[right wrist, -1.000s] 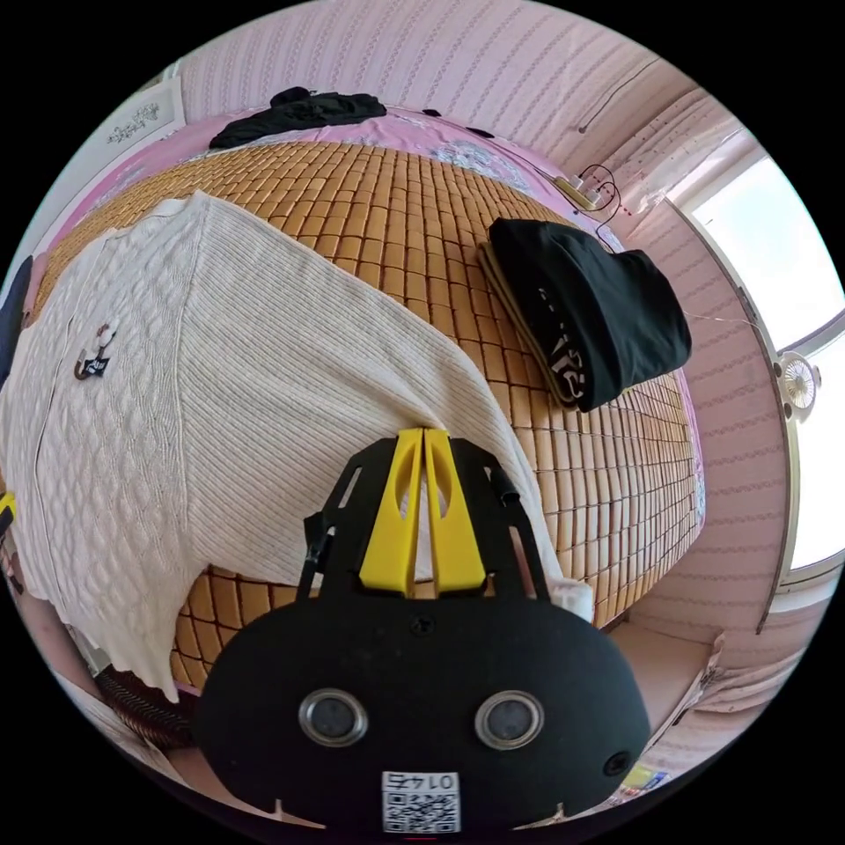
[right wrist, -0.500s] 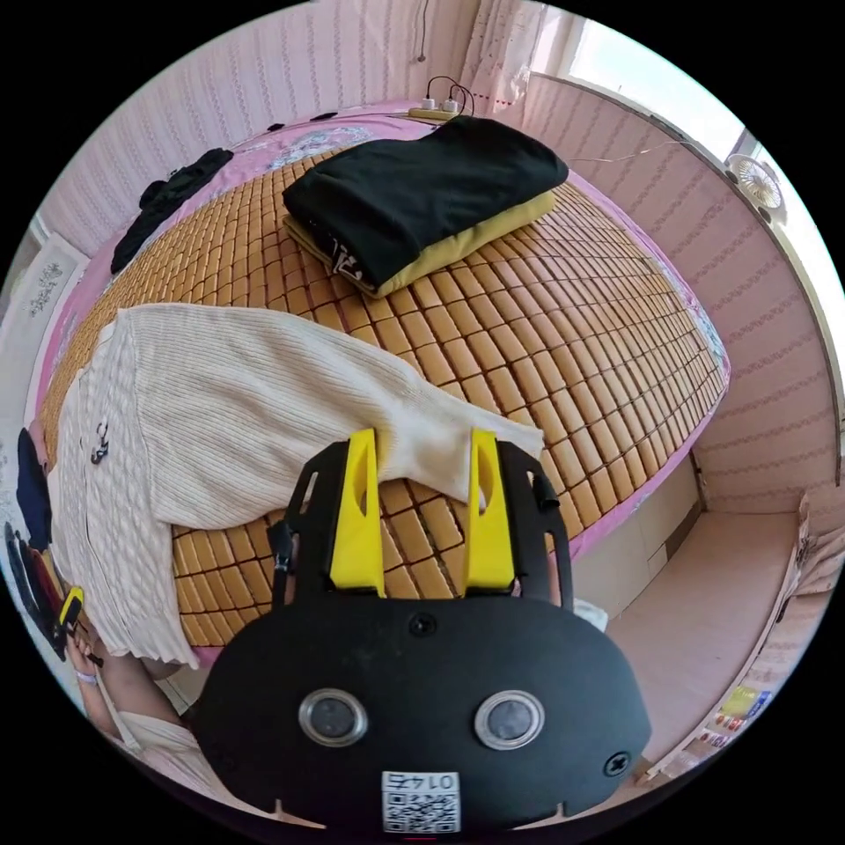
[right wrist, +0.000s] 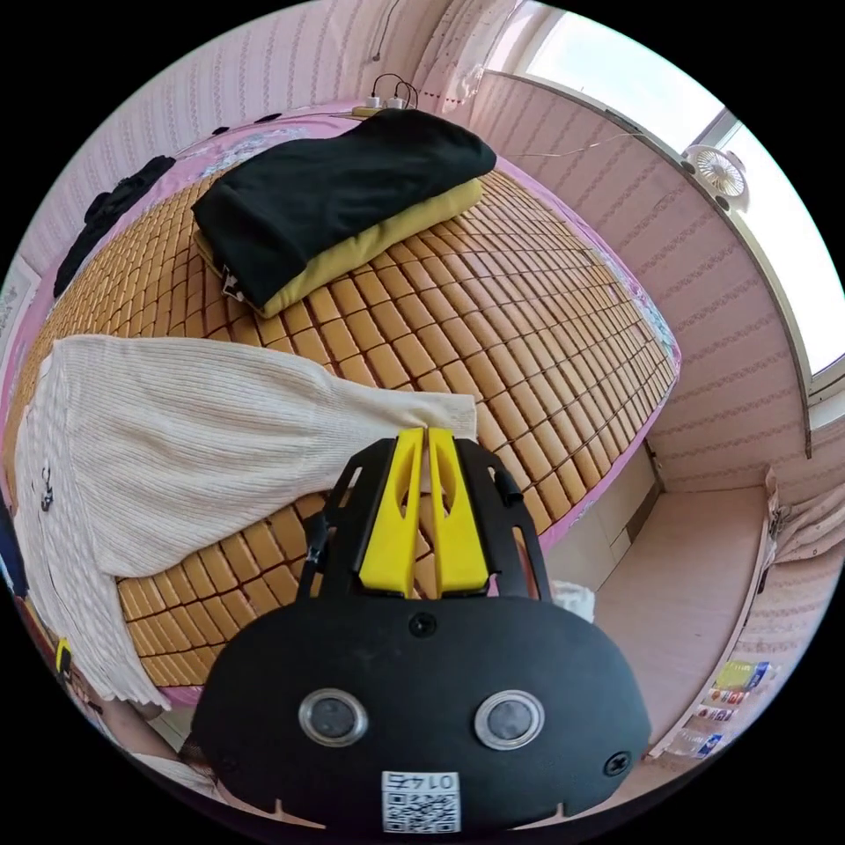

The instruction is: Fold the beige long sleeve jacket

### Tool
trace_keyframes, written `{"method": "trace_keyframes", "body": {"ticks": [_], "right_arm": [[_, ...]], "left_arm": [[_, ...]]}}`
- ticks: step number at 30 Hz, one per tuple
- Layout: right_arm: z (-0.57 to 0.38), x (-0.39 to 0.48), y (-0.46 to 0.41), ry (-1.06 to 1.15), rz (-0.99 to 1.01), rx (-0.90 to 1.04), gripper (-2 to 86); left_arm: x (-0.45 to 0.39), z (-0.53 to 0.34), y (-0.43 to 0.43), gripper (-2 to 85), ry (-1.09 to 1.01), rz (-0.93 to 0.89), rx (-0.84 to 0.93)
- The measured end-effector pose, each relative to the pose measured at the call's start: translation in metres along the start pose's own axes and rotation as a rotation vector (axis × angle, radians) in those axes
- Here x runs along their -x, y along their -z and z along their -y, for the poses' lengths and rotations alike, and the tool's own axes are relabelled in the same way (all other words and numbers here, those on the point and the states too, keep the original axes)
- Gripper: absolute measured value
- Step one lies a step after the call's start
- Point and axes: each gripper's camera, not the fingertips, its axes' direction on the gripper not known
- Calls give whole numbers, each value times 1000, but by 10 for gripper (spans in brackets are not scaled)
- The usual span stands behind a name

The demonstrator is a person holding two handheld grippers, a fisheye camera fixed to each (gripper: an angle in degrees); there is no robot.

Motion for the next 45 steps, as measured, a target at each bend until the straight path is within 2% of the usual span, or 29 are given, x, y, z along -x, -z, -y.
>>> {"method": "trace_keyframes", "body": {"ticks": [2, 5, 9, 12, 14, 16, 19, 22, 27, 31, 37, 41, 45], "right_arm": [[1, 3, 3, 8, -1, 8, -3], [-13, 20, 23, 58, 18, -115, -5], [-52, 75, 57, 279, 124, -226, -4], [-82, 122, 74, 426, 251, -200, -2], [-101, 153, 85, 518, 337, -195, 3], [-121, 187, 94, 613, 423, -172, 17], [-156, 252, 104, 813, 524, -127, 42], [-190, 315, 112, 938, 612, -110, 62], [-253, 412, 121, 1212, 730, 11, 90], [-276, 440, 124, 1281, 707, 11, 105], [-274, 444, 116, 1248, 642, 44, 122], [-261, 423, 108, 1095, 527, 19, 131], [-260, 406, 92, 951, 444, 46, 137]], "left_arm": [[0, -1, -2, -10, 4, -23, 3], [-4, -5, -4, -9, 3, -33, 1], [-5, -13, -2, -3, 18, -45, -38], [13, -25, 19, 18, 96, -95, -153], [33, -36, 40, 31, 164, -40, -241], [66, -51, 67, 43, 283, 145, -327], [110, -61, 90, 57, 410, 357, -378], [147, -56, 92, 78, 493, 469, -368], [183, -46, 61, 26, 558, 449, -215], [175, -90, 84, 20, 639, 428, -399], [173, -148, 91, 50, 772, 343, -425], [131, -145, 103, 50, 575, 337, -435], [47, -111, 80, 54, 171, 199, -313]]}}
